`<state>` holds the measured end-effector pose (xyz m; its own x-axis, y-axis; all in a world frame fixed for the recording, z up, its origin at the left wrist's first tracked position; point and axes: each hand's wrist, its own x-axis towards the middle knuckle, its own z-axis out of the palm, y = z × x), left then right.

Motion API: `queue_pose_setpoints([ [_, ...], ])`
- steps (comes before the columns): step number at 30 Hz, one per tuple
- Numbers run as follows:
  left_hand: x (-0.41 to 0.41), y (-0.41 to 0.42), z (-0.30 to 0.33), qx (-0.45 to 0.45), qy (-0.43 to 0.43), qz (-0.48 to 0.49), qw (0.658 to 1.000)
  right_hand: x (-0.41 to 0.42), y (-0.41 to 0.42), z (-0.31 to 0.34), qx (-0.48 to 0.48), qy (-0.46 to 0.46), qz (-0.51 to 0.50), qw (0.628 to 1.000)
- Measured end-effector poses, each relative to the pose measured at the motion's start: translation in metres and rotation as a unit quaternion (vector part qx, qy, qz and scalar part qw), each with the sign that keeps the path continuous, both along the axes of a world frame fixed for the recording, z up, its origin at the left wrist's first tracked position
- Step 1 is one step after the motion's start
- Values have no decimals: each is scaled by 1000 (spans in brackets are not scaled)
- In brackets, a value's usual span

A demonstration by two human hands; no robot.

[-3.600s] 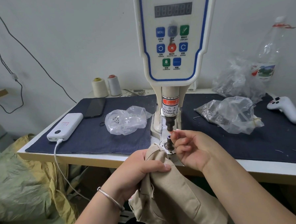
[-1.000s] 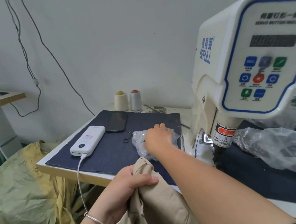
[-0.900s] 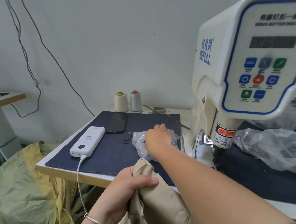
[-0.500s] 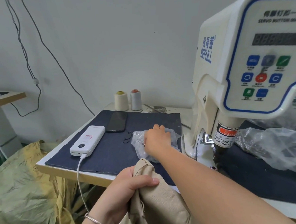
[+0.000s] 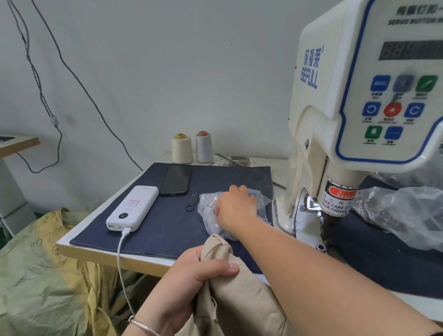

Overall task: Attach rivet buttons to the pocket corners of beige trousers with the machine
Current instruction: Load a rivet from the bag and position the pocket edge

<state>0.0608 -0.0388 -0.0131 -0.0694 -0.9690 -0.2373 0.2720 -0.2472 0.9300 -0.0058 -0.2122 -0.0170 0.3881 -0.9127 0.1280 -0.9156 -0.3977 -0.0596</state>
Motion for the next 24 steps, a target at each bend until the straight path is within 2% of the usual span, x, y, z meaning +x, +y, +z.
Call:
queue_pose_setpoints([
  [15,1,-3,-2,3,3,-6,1000,3,3,-3,2,-49,-23,999],
  [24,1,-2,-5,8,-6,6,1000,-3,6,4,-52,-69,-24,996],
])
